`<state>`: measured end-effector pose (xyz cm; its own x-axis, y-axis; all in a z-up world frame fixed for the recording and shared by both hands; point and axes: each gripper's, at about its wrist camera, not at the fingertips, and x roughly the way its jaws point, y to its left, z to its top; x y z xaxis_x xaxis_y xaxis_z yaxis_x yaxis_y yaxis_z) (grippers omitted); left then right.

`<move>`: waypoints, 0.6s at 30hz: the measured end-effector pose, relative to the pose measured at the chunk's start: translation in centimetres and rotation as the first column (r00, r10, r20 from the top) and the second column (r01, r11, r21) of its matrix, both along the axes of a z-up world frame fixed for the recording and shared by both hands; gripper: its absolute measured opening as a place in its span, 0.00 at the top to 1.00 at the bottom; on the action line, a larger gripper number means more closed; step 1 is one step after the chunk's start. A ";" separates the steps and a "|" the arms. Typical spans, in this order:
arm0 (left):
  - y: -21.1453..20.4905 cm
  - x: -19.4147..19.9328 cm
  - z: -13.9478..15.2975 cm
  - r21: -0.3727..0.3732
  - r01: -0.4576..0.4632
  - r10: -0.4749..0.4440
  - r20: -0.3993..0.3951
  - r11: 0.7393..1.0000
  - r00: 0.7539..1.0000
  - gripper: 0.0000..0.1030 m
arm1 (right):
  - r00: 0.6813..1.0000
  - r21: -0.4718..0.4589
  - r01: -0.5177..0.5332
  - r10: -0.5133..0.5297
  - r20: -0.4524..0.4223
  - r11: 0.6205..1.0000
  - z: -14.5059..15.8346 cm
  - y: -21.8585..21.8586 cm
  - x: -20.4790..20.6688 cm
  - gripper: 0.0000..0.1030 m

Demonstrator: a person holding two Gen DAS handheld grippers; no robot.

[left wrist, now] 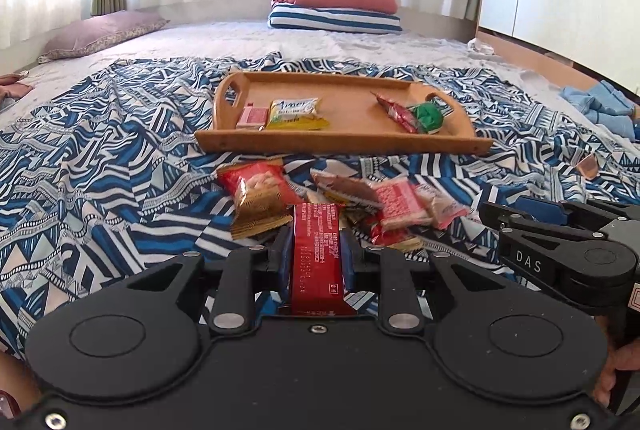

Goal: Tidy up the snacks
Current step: 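Carry the red bar and clear white packet over the tray with both tools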

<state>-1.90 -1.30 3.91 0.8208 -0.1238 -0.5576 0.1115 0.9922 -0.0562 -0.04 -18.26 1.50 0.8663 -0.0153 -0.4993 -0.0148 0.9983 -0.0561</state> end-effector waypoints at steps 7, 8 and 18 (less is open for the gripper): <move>-0.2 0.8 1.3 -0.023 0.012 -0.011 0.018 1.000 1.000 0.78 | 0.999 0.039 0.040 -0.041 0.032 0.998 1.1 -1.3 0.2 0.63; -0.3 1.0 1.5 -0.028 0.014 -0.013 0.020 1.000 1.000 0.78 | 0.998 0.043 0.042 -0.044 0.037 0.998 1.3 -1.4 0.2 0.63; -0.5 4.1 3.6 -0.065 0.040 -0.038 0.035 0.997 0.999 0.78 | 0.998 0.078 0.022 -0.027 0.064 0.997 3.1 -1.9 1.9 0.63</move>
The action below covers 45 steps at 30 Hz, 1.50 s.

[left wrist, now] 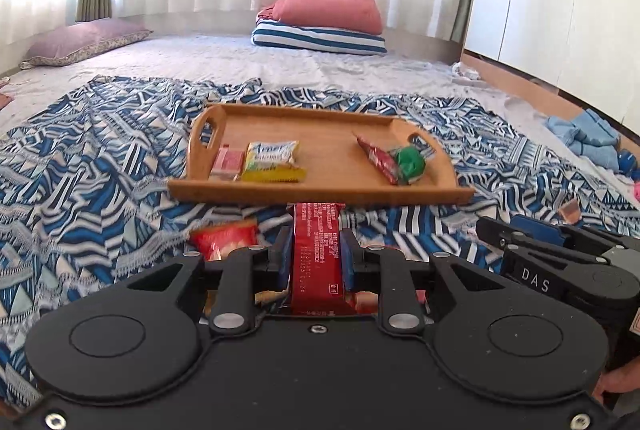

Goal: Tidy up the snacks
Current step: 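Carry the red bar and clear white packet over the tray with both tools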

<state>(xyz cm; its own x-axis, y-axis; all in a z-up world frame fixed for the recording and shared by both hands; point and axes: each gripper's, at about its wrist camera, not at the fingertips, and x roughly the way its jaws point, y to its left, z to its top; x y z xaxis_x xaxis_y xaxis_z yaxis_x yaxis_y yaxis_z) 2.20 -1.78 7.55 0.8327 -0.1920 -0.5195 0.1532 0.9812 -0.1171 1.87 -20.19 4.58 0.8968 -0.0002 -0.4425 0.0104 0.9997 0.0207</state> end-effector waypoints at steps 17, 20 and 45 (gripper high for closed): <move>-0.8 10.7 2.2 -0.057 -0.003 0.002 -0.011 0.998 1.000 0.78 | 0.998 0.119 -0.067 0.067 -0.002 0.991 2.2 -0.3 9.3 0.63; -0.9 13.2 2.0 -0.074 -0.011 0.009 -0.031 0.997 0.999 0.78 | 0.996 0.147 -0.079 0.083 -0.016 0.986 1.8 -0.4 11.3 0.63; -2.6 23.9 -4.7 -0.012 -0.050 0.048 -0.159 0.999 0.986 0.78 | 0.980 0.313 -0.058 0.113 -0.161 0.948 -3.2 -1.1 22.8 0.63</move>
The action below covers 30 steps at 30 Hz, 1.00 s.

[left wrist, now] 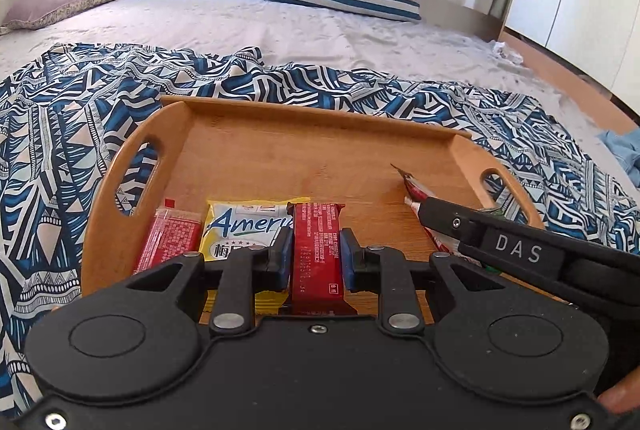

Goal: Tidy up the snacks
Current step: 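Carry the red bar and clear white packet over the tray with both tools, then open both tools to drop the red bar and white packet onto the tray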

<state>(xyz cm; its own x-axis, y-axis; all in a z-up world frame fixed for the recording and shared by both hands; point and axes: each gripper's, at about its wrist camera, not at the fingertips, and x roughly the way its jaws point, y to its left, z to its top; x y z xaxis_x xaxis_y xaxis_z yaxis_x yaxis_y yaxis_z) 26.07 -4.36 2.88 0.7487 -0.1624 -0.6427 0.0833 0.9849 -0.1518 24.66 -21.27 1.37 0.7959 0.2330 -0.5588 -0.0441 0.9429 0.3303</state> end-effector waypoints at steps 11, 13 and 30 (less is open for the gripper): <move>-0.4 0.3 -0.5 0.017 0.004 -0.004 0.003 1.000 1.000 0.78 | 1.000 -0.022 -0.020 0.020 -0.009 1.000 -0.6 0.6 0.2 0.63; -0.3 0.3 -0.5 0.017 0.005 -0.005 0.002 1.000 1.000 0.78 | 1.000 -0.022 -0.020 0.020 -0.008 1.000 -0.7 0.6 0.2 0.62; 0.2 -0.6 0.4 0.040 -0.022 0.021 0.030 0.999 0.999 0.57 | 1.000 -0.035 -0.023 0.024 0.002 0.999 -0.4 0.8 -0.6 0.56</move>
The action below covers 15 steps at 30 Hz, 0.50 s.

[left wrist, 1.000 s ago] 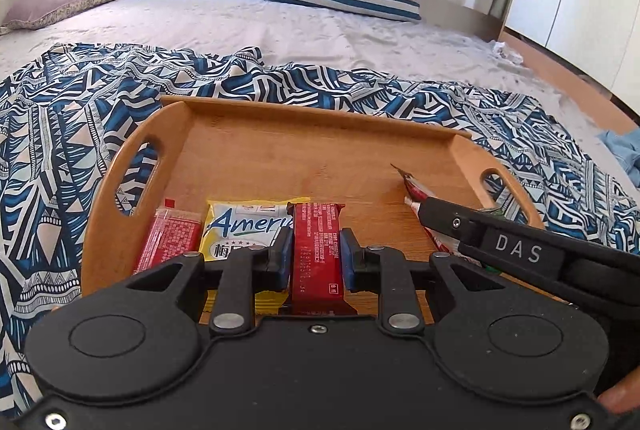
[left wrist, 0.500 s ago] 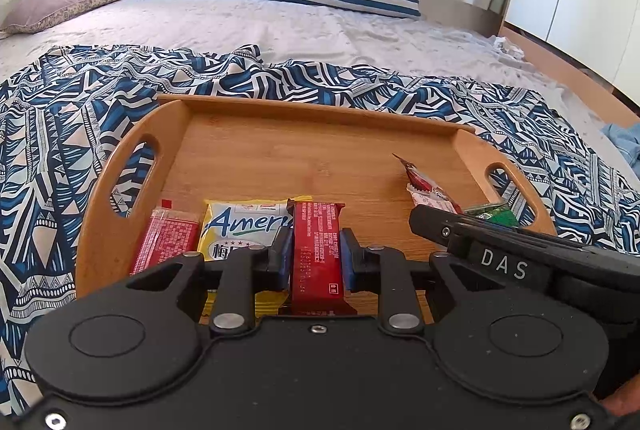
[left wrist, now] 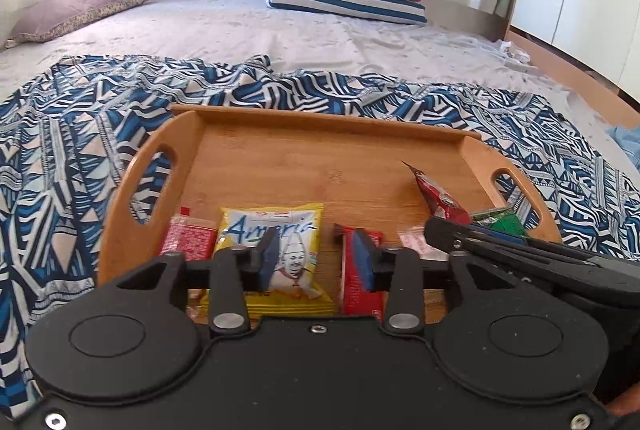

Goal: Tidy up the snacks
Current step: 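Open both tools to drop the red bar and white packet onto the tray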

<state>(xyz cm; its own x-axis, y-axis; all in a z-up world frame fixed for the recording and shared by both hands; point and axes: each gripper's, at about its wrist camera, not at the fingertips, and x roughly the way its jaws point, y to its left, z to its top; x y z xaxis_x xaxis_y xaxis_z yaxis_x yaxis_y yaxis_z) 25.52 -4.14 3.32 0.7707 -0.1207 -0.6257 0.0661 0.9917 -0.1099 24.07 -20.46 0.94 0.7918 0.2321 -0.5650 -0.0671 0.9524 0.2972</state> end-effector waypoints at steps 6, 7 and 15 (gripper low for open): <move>0.8 -1.0 0.8 0.016 -0.012 0.011 0.024 1.000 1.000 0.40 | 1.000 -0.018 -0.003 0.003 0.007 1.000 0.4 0.0 -0.7 0.43; 1.0 -1.2 0.9 0.018 -0.015 0.014 0.029 1.000 0.999 0.38 | 1.000 -0.020 -0.003 0.003 0.010 1.000 0.5 0.0 -0.9 0.41; 2.5 -3.2 1.7 0.010 -0.023 0.022 0.045 1.000 0.999 0.19 | 1.000 -0.045 -0.011 0.013 0.025 0.999 1.5 0.2 -2.5 0.32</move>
